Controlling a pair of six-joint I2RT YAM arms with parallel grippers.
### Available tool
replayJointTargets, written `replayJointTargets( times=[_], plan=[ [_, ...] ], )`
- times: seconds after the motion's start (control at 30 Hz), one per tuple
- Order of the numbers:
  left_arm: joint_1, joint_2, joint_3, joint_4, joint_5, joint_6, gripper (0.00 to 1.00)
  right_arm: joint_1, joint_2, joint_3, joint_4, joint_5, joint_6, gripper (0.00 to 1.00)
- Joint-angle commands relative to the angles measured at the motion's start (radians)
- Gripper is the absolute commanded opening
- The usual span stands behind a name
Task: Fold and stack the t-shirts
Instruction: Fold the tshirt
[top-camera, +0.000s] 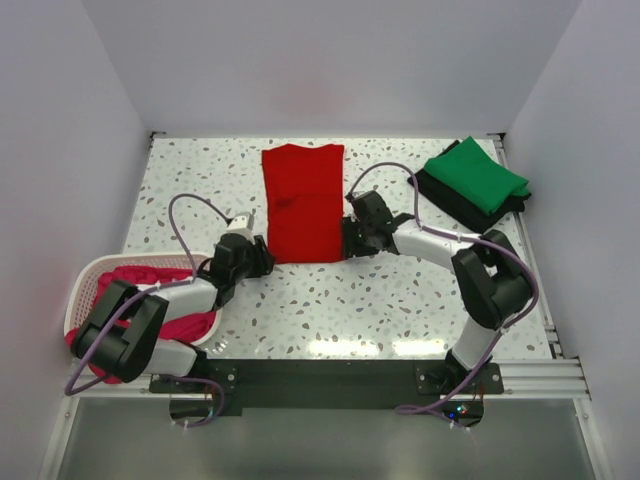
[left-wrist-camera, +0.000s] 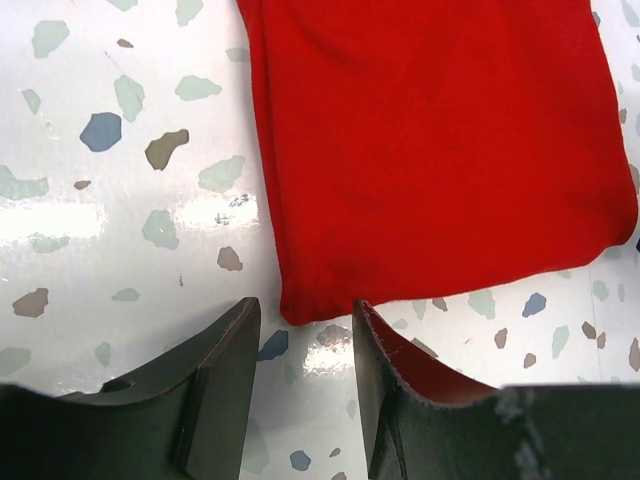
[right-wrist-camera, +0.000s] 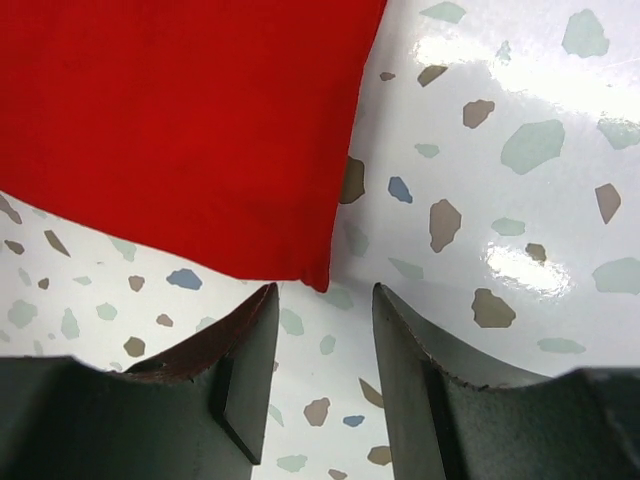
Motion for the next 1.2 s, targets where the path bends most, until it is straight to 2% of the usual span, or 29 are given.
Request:
replayJointTargets(
  times=[0.0, 0.3, 0.5, 0.53, 0.6, 0.63, 0.7, 0.8, 0.83, 1.17],
  plan=[
    [-0.002, 0.003, -0.009, 0.05, 0.021, 0.004, 0.47, -0.025, 0.004, -0.011, 0.067, -0.067, 0.008, 0.46],
    [-0.002, 0.078, 0.006, 0.07, -0.002, 0.007, 0.41, -0.043, 0.044, -0.014, 0.088, -0.136, 0.012, 0.42],
    [-0.002, 0.121, 0.006, 0.1, 0.012, 0.007, 0.35, -0.043, 0.059, -0.02, 0.096, -0.158, 0.015, 0.4],
    [-0.002, 0.127, 0.006, 0.105, 0.015, 0.007, 0.32, -0.043, 0.065, -0.02, 0.097, -0.162, 0.015, 0.39],
    [-0.002, 0.142, 0.003, 0.116, 0.023, 0.007, 0.28, -0.043, 0.073, -0.022, 0.103, -0.168, 0.012, 0.36],
    [-0.002, 0.147, 0.0, 0.122, 0.028, 0.005, 0.23, -0.043, 0.079, -0.022, 0.107, -0.174, 0.009, 0.34],
    [-0.002, 0.153, -0.006, 0.134, 0.034, 0.005, 0.18, -0.043, 0.082, -0.023, 0.111, -0.182, 0.002, 0.24],
    [-0.002, 0.141, -0.015, 0.139, 0.035, 0.002, 0.0, -0.043, 0.075, -0.029, 0.122, -0.187, -0.005, 0.04],
    [-0.002, 0.135, -0.019, 0.139, 0.037, 0.002, 0.0, -0.045, 0.067, -0.033, 0.123, -0.187, -0.005, 0.0],
    [-0.025, -0.106, -0.095, 0.059, 0.04, -0.028, 0.0, -0.03, -0.143, -0.155, 0.12, -0.181, 0.029, 0.0]
  ],
)
